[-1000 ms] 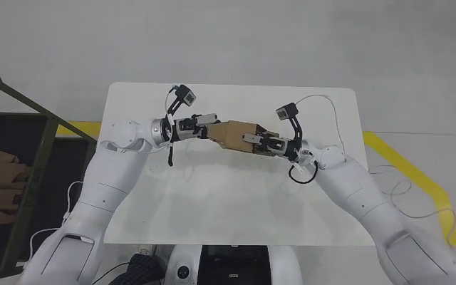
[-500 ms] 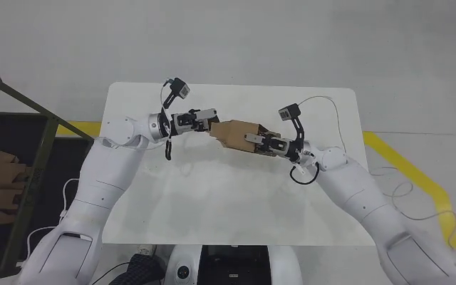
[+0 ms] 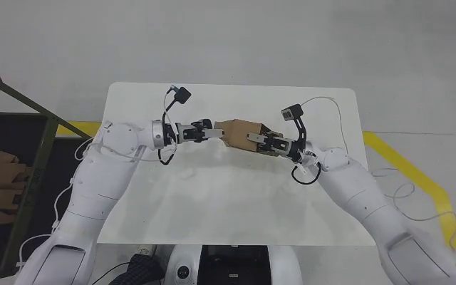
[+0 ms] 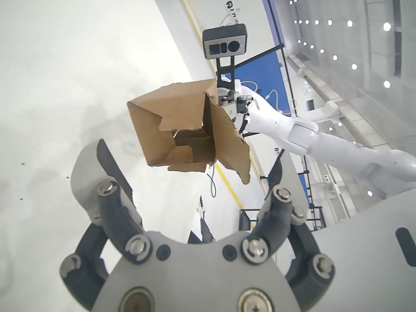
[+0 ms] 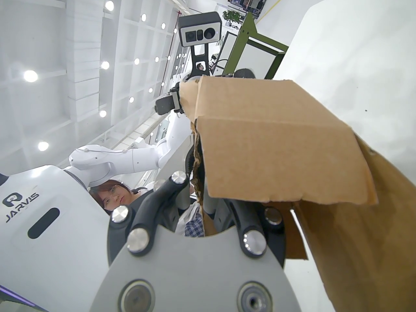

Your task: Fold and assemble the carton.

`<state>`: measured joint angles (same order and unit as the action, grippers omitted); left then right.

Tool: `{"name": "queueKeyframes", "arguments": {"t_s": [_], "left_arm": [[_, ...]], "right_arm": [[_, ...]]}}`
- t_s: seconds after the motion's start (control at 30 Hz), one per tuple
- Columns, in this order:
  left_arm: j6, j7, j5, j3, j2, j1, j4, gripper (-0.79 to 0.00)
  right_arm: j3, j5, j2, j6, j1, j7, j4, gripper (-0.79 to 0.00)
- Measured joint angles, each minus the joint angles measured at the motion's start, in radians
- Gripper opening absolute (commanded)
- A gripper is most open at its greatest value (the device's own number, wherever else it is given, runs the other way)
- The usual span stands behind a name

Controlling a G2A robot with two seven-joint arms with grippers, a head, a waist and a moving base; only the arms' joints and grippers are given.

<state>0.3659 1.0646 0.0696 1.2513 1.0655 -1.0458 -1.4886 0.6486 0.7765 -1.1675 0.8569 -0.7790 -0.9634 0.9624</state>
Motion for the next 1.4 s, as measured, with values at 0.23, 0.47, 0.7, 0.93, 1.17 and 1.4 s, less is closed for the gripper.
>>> {"name": "queueKeyframes", "arguments": {"t_s": [0.23,0.47,0.7,0.93,1.17,1.4], "left_arm": [[-0.042,-0.043,-0.056,-0.009,-0.003,0.003,0.006,0.000],[-0.052,-0.068,-0.076,-0.030,-0.001,0.016,0.035,0.000],[-0.049,-0.071,-0.057,-0.037,-0.002,0.022,0.057,0.000],[-0.038,-0.080,-0.035,-0.029,-0.004,0.018,0.068,0.000],[-0.039,-0.071,-0.026,-0.049,-0.003,0.014,0.075,0.000],[-0.036,-0.074,-0.021,-0.085,0.003,0.033,0.093,0.000]], "right_arm": [[0.006,-0.011,0.005,0.011,-0.006,0.011,0.021,-0.785],[0.014,-0.012,0.017,0.018,-0.019,0.018,0.052,-0.785],[0.019,0.005,0.027,0.016,-0.029,0.016,0.076,-0.785],[0.023,0.021,0.034,0.010,-0.035,0.010,0.088,-0.785],[0.018,0.027,0.035,0.001,-0.030,0.001,0.101,-0.785],[0.009,0.031,0.031,0.000,-0.021,0.000,0.098,-0.785]]}}
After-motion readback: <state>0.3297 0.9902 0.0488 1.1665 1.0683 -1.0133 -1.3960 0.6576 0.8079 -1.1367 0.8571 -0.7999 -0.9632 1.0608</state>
